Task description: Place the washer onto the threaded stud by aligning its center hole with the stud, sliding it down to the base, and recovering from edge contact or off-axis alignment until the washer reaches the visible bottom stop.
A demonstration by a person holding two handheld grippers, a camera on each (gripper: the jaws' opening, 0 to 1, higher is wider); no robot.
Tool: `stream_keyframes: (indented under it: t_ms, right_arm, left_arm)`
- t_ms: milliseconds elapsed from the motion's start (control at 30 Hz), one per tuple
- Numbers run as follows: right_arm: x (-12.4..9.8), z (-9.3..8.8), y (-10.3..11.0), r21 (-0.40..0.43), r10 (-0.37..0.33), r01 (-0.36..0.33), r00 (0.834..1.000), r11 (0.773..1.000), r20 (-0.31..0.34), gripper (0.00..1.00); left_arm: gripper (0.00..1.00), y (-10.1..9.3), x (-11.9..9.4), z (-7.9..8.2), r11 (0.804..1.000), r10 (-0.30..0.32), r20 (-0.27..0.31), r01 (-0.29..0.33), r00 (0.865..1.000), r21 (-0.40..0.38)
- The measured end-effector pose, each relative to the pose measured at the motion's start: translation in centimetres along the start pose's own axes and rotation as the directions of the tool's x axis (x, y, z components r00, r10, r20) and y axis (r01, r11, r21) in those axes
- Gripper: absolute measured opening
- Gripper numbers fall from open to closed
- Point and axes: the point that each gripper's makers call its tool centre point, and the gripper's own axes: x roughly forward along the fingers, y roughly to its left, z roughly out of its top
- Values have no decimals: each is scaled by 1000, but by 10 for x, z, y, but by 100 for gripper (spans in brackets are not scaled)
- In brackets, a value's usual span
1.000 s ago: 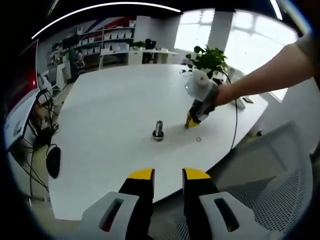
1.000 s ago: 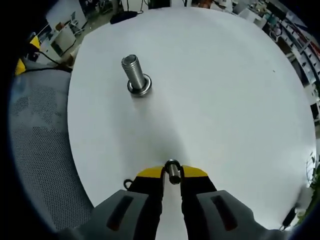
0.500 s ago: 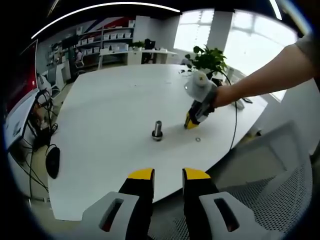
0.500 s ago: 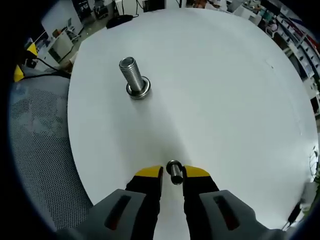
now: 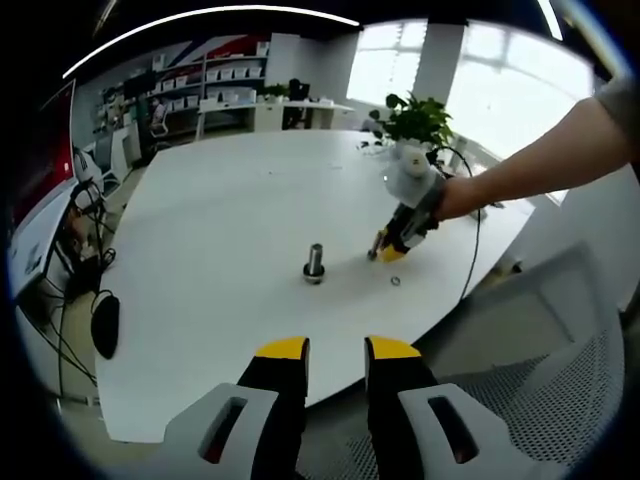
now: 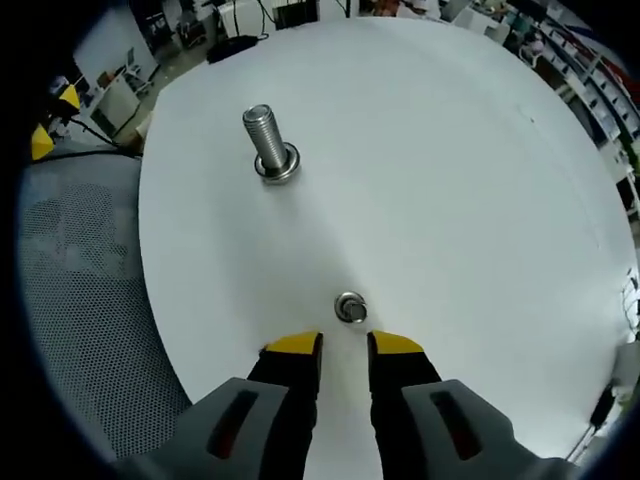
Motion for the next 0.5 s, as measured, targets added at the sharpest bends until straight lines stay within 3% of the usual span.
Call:
stream_keyframes:
  t_ms: [500]
  right_arm:
    - [2,-7,37,-41,56,-54,998,998,26,24]
  left_arm:
    - [19,1,0,0,1000,3,3,-3,1000,0]
